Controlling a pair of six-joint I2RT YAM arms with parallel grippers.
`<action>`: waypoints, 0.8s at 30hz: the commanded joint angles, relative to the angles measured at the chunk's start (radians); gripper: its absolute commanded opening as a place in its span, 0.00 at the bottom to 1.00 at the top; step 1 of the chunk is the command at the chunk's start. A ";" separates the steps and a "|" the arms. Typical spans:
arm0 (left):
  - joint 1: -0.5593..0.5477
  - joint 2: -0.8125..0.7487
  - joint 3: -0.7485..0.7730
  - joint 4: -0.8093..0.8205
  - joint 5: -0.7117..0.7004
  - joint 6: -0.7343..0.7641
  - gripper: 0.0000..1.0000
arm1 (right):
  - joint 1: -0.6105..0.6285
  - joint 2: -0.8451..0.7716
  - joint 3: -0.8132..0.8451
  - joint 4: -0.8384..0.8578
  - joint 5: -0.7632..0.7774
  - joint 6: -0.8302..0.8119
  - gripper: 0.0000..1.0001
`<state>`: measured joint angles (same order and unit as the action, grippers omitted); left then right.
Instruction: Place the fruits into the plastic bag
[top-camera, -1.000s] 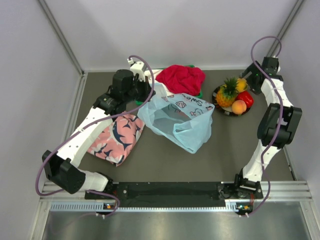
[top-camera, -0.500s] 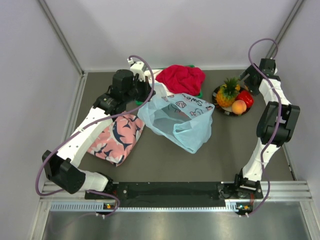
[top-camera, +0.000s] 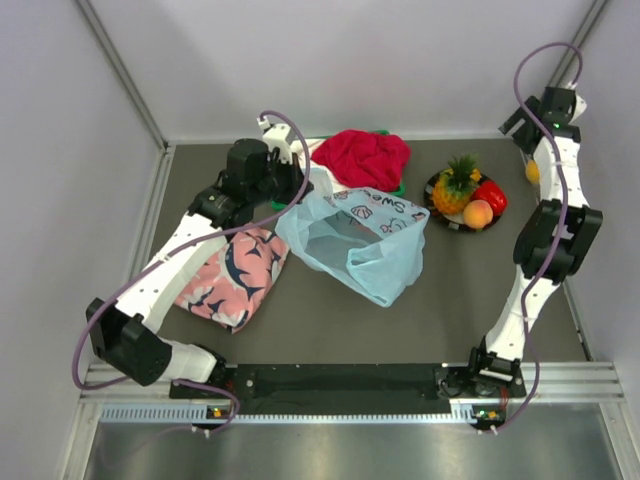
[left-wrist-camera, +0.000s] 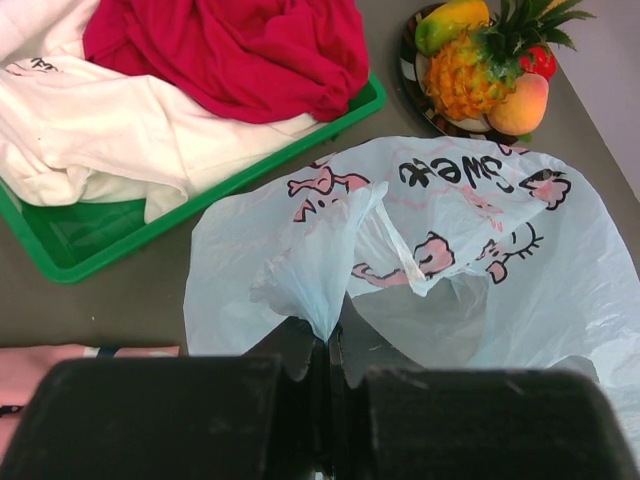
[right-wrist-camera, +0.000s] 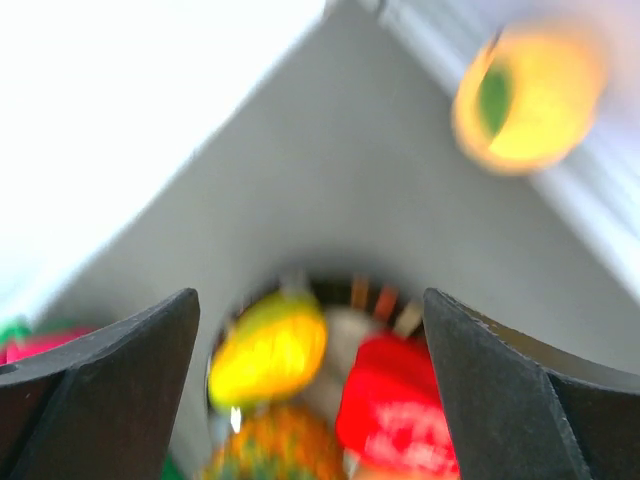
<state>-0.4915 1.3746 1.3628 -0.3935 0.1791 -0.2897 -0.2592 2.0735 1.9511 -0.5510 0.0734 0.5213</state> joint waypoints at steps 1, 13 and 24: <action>0.001 0.014 -0.007 0.053 0.031 -0.009 0.00 | -0.046 0.080 0.117 -0.076 0.100 -0.064 0.95; 0.001 0.024 -0.008 0.051 0.020 0.000 0.00 | -0.066 0.168 0.101 0.038 0.315 -0.058 0.99; 0.001 0.052 -0.007 0.054 0.034 -0.005 0.00 | -0.064 0.270 0.118 0.169 0.463 0.052 0.99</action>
<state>-0.4915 1.4063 1.3609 -0.3904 0.2028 -0.2897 -0.3237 2.2955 2.0365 -0.4732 0.4599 0.5121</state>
